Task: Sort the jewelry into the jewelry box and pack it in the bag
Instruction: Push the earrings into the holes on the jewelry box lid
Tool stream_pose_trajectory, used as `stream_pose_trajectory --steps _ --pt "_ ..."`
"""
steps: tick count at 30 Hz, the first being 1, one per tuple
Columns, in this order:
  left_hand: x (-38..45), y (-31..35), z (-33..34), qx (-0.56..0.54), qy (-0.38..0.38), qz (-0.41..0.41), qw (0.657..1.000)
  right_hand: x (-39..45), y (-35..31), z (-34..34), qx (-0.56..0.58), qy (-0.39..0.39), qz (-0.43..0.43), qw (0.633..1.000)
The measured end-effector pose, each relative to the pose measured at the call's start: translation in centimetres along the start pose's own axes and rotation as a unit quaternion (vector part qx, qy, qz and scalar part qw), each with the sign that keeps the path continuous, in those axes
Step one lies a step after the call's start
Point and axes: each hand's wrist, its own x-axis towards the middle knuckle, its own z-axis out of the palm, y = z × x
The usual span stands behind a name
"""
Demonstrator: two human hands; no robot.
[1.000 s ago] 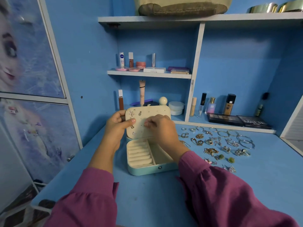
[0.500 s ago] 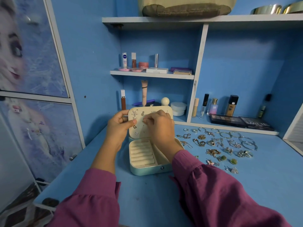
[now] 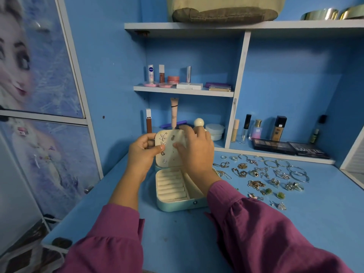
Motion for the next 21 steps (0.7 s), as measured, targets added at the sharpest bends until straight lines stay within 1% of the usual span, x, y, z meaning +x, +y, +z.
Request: stream_pose_trajectory --steps 4,6,8,11,14,17,21 --pt "-0.1 0.4 -0.3 0.075 0.006 0.002 0.997 0.8 0.3 -0.5 -0.077 0.025 -0.052 0.995" --pt "-0.3 0.9 -0.4 0.061 0.017 -0.016 0.998 1.3 0.3 -1.2 -0.087 -0.001 -0.070 0.994" --pt "-0.6 1.4 -0.5 0.024 0.014 -0.061 0.998 1.7 0.2 -1.8 -0.069 -0.034 -0.089 0.993" --pt "-0.7 2.0 -0.7 -0.036 -0.036 -0.126 0.991 1.9 0.1 -2.4 -0.062 -0.041 -0.113 0.991" --pt "-1.0 2.3 -1.1 -0.077 -0.092 -0.186 0.975 1.6 0.3 -2.7 -0.058 -0.027 -0.147 0.987" --pt "-1.4 2.4 -1.3 -0.098 -0.144 -0.245 0.954 0.7 0.8 -2.9 -0.067 0.016 -0.183 0.981" --pt "-2.0 2.8 -1.3 -0.158 -0.177 -0.310 0.921 -1.0 1.7 -3.5 -0.051 0.062 -0.233 0.969"
